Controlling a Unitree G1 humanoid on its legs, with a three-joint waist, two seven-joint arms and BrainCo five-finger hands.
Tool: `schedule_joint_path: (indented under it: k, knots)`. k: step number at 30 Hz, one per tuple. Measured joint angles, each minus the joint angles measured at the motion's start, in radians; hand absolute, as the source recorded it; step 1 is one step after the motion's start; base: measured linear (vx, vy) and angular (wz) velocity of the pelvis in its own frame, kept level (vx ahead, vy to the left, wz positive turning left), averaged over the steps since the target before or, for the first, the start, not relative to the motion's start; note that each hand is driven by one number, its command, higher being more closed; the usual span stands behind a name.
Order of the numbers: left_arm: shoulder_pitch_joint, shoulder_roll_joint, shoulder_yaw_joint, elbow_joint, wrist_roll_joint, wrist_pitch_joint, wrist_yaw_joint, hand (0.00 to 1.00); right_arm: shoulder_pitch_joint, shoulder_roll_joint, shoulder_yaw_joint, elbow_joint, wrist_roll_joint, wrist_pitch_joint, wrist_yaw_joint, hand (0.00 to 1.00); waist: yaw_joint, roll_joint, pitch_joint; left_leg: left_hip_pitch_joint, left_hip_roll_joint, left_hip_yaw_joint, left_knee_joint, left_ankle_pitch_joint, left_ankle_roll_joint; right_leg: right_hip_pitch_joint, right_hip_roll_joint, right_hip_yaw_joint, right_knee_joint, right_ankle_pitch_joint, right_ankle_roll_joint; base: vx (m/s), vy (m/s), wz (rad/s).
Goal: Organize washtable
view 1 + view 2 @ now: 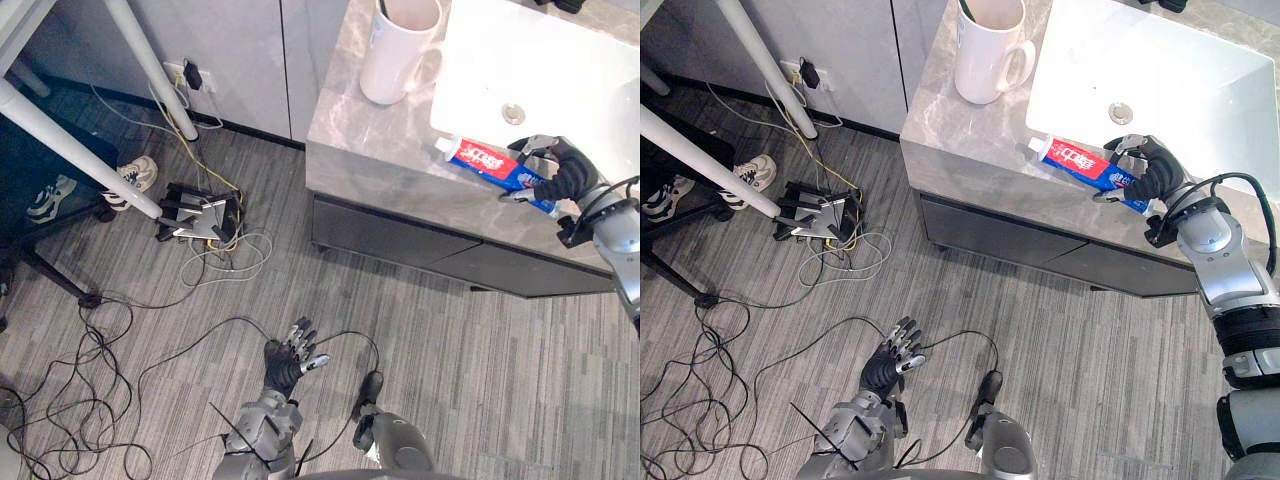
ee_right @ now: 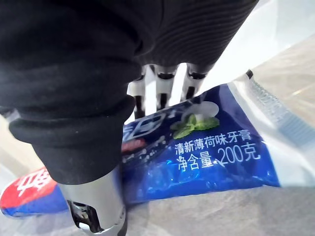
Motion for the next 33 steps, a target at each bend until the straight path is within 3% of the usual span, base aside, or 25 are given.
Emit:
schedule_joint_path:
  k: [9,13,17,22,27,29,33]
  knots:
    - [-0.019,-0.003,0.06,-0.061,-0.016,-0.001,0.012,0.0,-0.102,-0.005,-0.001,0.046,0.091,0.048,0.002,1.0,-0.012,0.02,0.002,0.024,0.001,-0.022,0.0,0.008,0.002,0.04,-0.001,-0.024,-0.003,0.002,0.003,0.0,0.003,0.07]
    - [-0.018,-0.003,0.06,-0.073,-0.039,-0.001,0.01,0.0,-0.215,-0.017,-0.029,0.048,0.139,0.033,-0.021,1.0,-0.012,0.032,-0.003,0.048,0.003,-0.027,0.0,0.009,0.002,0.076,0.0,-0.03,-0.024,0.009,0.004,-0.01,0.013,0.05]
    - [-0.018,-0.002,0.059,-0.089,-0.043,0.0,0.008,0.0,-0.211,-0.017,-0.052,0.048,0.138,0.03,-0.021,1.0,0.0,0.039,-0.007,0.054,0.001,-0.028,0.0,0.011,0.001,0.087,0.001,-0.03,-0.034,0.014,0.012,0.0,0.003,0.01]
    - [-0.017,-0.003,0.055,-0.09,-0.049,0.001,0.006,0.0,-0.197,-0.017,-0.052,0.049,0.138,0.041,-0.019,1.0,-0.001,0.061,-0.031,0.069,0.0,-0.026,0.0,0.011,0.001,0.103,0.004,-0.029,-0.035,0.016,0.01,0.0,0.0,0.0]
    - [-0.009,0.001,0.02,-0.136,-0.075,0.009,-0.012,0.0,-0.184,-0.011,-0.052,0.049,0.138,0.041,-0.021,1.0,-0.002,0.07,-0.094,0.077,0.006,-0.026,-0.001,0.015,-0.004,0.113,0.006,-0.03,-0.042,0.016,0.01,0.0,0.0,0.0]
    - [-0.011,0.0,0.01,-0.216,-0.082,0.017,-0.013,0.0,-0.184,0.005,-0.06,0.045,0.138,0.04,-0.024,1.0,-0.003,0.074,-0.099,0.091,0.001,-0.028,-0.002,0.017,-0.008,0.127,0.007,-0.032,-0.042,0.016,0.01,-0.02,0.007,0.01]
    - [-0.121,0.003,0.002,-0.338,-0.138,0.02,-0.012,0.0,-0.157,0.105,-0.097,-0.071,0.14,0.04,-0.046,1.0,-0.013,0.106,-0.135,0.099,-0.002,-0.034,-0.007,0.023,-0.008,0.143,0.009,-0.043,-0.051,0.016,0.009,-0.05,0.006,0.05]
